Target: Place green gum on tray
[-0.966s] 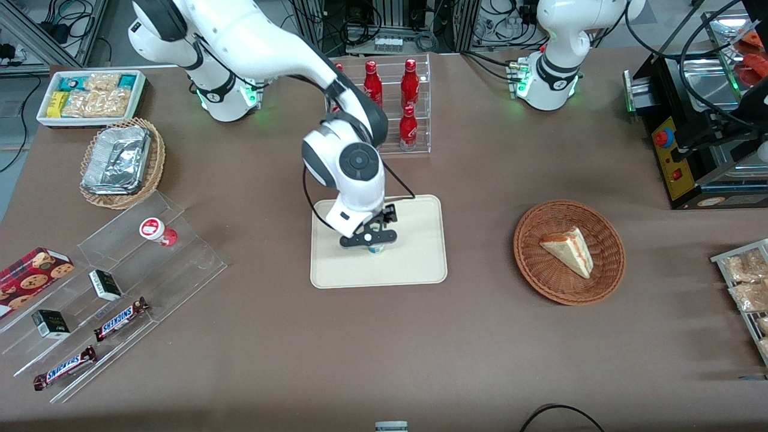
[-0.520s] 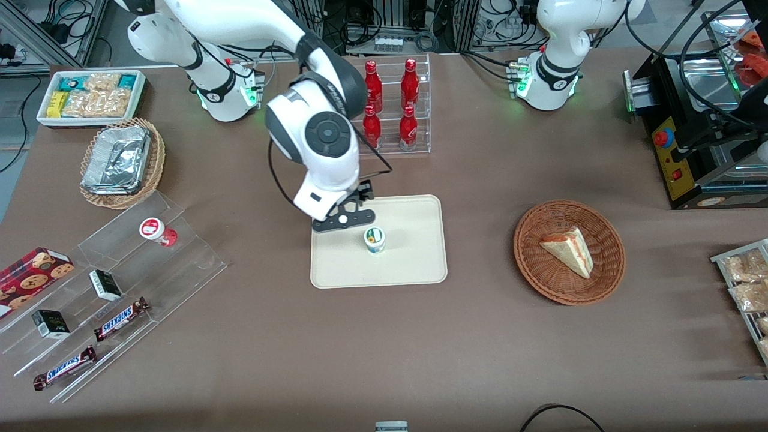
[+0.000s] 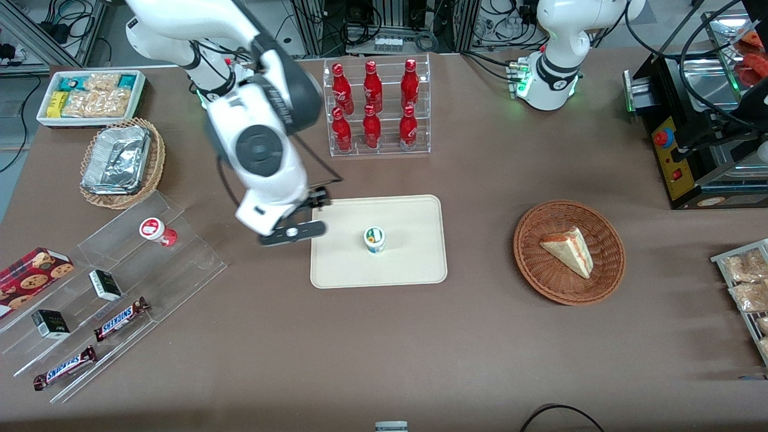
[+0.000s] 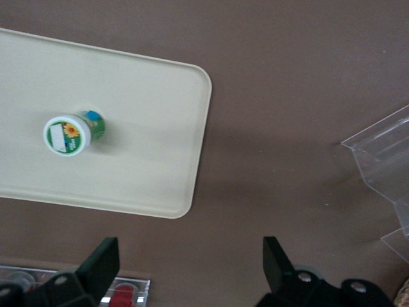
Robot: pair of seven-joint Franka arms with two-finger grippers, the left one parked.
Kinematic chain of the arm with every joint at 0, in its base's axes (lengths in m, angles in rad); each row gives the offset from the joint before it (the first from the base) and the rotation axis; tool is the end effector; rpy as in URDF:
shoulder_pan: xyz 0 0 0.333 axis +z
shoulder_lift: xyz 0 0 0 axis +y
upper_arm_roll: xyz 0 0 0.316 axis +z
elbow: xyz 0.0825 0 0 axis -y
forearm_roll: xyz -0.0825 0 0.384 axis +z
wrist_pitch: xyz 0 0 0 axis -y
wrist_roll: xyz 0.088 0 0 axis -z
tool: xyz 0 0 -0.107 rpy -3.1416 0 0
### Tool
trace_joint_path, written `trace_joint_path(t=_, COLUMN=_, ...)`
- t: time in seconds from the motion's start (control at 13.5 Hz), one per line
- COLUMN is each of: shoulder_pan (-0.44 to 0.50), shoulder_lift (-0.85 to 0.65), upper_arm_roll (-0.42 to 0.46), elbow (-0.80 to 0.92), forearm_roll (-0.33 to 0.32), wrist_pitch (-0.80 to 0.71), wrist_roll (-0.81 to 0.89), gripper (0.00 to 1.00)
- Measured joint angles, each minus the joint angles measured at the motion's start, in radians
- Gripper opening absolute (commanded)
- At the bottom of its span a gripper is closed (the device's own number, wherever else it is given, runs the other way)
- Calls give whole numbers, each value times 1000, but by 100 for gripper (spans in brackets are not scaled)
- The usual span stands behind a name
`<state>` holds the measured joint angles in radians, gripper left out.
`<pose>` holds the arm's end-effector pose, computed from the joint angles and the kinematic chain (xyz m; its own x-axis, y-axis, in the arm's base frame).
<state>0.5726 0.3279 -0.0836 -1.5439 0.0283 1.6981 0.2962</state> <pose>0.5601 0.3079 0.4505 0.9696 0.1812 -0.1642 0.1916 -0.9802 0.0500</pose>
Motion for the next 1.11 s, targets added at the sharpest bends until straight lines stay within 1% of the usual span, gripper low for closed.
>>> trace_joint_path(t=0.22, shoulder_pan=-142, shoulder_lift=-73, upper_arm_roll=2, elbow=-46, forearm_roll=0, wrist_pitch=-28, wrist_roll=-184, gripper=100)
trace_joint_path(t=0.45, shoulder_pan=-274, shoulder_lift=-130, upper_arm_roll=3, elbow=-66, forearm_roll=1, wrist_pitch=-49, wrist_roll=-307, gripper=100)
trace_joint_path(t=0.82, shoulder_pan=-453, shoulder_lift=-223, upper_arm_roll=5, elbow=-123, forearm_roll=0, wrist_pitch=-60, wrist_roll=-376, gripper=100)
trace_joint_path(t=1.11, shoulder_pan=-569, shoulder_lift=-291, upper_arm_roll=6, elbow=-152, forearm_roll=0, wrist_pitch=-89, wrist_roll=-518, gripper=100)
